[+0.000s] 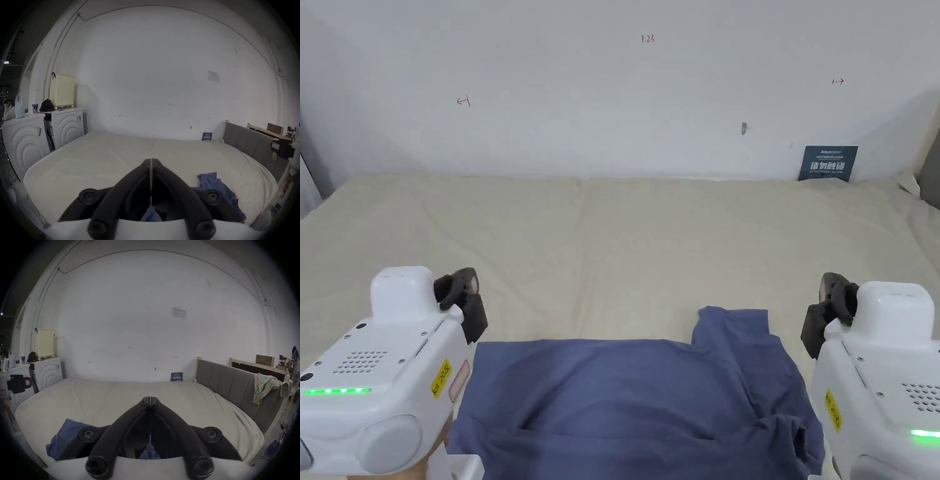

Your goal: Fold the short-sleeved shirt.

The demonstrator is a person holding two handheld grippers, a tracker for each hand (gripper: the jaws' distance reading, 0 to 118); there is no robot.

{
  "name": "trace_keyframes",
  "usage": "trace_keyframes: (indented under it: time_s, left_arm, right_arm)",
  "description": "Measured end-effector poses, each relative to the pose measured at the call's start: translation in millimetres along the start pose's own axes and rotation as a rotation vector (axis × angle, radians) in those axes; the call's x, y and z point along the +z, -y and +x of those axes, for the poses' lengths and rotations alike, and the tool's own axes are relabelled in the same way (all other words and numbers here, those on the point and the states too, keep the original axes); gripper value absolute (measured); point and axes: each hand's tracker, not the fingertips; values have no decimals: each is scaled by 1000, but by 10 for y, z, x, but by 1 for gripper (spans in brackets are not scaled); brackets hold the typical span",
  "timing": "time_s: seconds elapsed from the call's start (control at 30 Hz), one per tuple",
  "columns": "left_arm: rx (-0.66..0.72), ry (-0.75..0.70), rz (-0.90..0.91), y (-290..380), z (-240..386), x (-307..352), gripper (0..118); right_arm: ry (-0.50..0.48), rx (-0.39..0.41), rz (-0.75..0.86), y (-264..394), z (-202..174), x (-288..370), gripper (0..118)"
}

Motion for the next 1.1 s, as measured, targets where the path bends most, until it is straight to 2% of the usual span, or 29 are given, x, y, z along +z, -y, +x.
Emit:
trace_keyframes:
  time_s: [0.07, 0.13, 0.23, 0.5, 0.53, 0.57, 0.6, 0.63, 0.67, 0.7, 0.87, 0.93, 0.97, 1.0, 1.07, 1.1]
  left_arm:
    - [15, 82, -81, 23, -28, -103, 0]
    - [11, 67, -45, 51, -45, -191, 0]
    - [12, 55, -141, 145, -142, -429, 0]
    - [24, 30, -530, 412, -672, -1688, 1]
    - [43, 24, -603, 435, -749, -1861, 8]
    - [54, 7, -655, 508, -833, -2047, 20]
    - [75, -13, -683, 587, -907, -2218, 56]
    - [72, -32, -738, 669, -970, -2406, 83]
    - [76, -81, -787, 728, -1027, -2538, 95]
    - [77, -94, -807, 804, -1081, -2665, 96]
    - [65, -177, -912, 1249, -1295, -3153, 96]
    - [53, -198, -930, 1373, -1299, -3222, 92]
    - [39, -196, -935, 1430, -1286, -3255, 84]
    - [31, -201, -933, 1481, -1261, -3273, 65]
    - [20, -183, -925, 1544, -1180, -3227, 54]
    - [-20, -200, -882, 1543, -1128, -3204, 33]
  right_arm:
    - [-17, -22, -10, -3, 22, -53, 0]
    - [-16, -15, -19, 1, 24, -107, 0]
    - [-17, -2, -47, 48, 24, -243, 0]
    - [-14, 12, -137, 261, -10, -798, 0]
    - [-12, 12, -150, 283, -12, -883, 0]
    - [-11, 12, -162, 308, -13, -974, 0]
    - [-10, 15, -174, 360, -27, -1038, 0]
    - [-6, 19, -185, 390, -29, -1118, 0]
    - [-2, 24, -195, 422, -27, -1200, 0]
    - [1, 27, -206, 450, -22, -1273, 0]
    - [11, 31, -266, 659, 41, -1581, 0]
    - [22, 28, -286, 710, 81, -1693, 0]
    - [25, 26, -294, 731, 108, -1749, 0]
    - [30, 21, -305, 767, 139, -1770, 0]
    - [36, -1, -328, 804, 216, -1884, 0]
    - [36, -10, -342, 818, 251, -1950, 6]
